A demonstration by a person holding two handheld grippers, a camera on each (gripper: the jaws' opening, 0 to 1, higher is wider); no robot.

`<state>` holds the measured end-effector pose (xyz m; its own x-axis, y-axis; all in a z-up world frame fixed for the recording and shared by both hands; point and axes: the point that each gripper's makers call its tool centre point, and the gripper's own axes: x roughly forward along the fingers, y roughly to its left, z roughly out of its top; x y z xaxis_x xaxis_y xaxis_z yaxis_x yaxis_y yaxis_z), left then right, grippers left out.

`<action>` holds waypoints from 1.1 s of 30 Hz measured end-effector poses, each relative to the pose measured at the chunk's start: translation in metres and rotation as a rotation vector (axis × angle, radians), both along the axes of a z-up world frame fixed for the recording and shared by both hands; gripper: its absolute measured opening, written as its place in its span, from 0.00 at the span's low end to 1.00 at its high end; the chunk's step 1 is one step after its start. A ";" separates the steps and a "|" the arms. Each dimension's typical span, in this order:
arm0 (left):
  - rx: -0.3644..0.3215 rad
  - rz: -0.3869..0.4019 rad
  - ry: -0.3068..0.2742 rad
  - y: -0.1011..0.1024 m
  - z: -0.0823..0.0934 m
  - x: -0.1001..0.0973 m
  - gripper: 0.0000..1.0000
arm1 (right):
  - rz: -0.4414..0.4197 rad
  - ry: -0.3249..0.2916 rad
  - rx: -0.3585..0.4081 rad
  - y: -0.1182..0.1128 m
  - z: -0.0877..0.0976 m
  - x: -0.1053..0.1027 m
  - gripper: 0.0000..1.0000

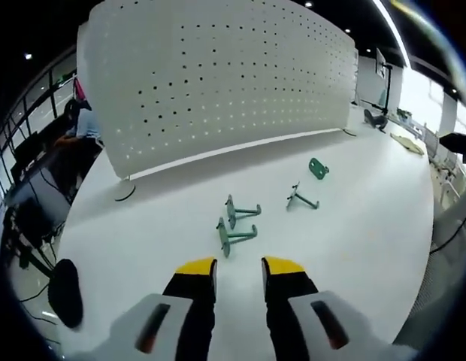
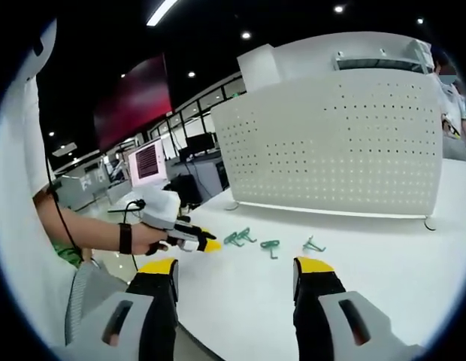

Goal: Insert the hook assembly into the mounting plate slot until the hook locks in place.

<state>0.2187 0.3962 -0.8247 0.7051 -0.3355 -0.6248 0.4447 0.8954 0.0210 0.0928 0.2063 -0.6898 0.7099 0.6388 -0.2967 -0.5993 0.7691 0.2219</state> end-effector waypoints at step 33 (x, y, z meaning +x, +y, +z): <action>0.072 -0.007 0.024 -0.001 -0.020 0.026 0.13 | -0.019 0.012 -0.003 -0.009 -0.002 0.000 0.62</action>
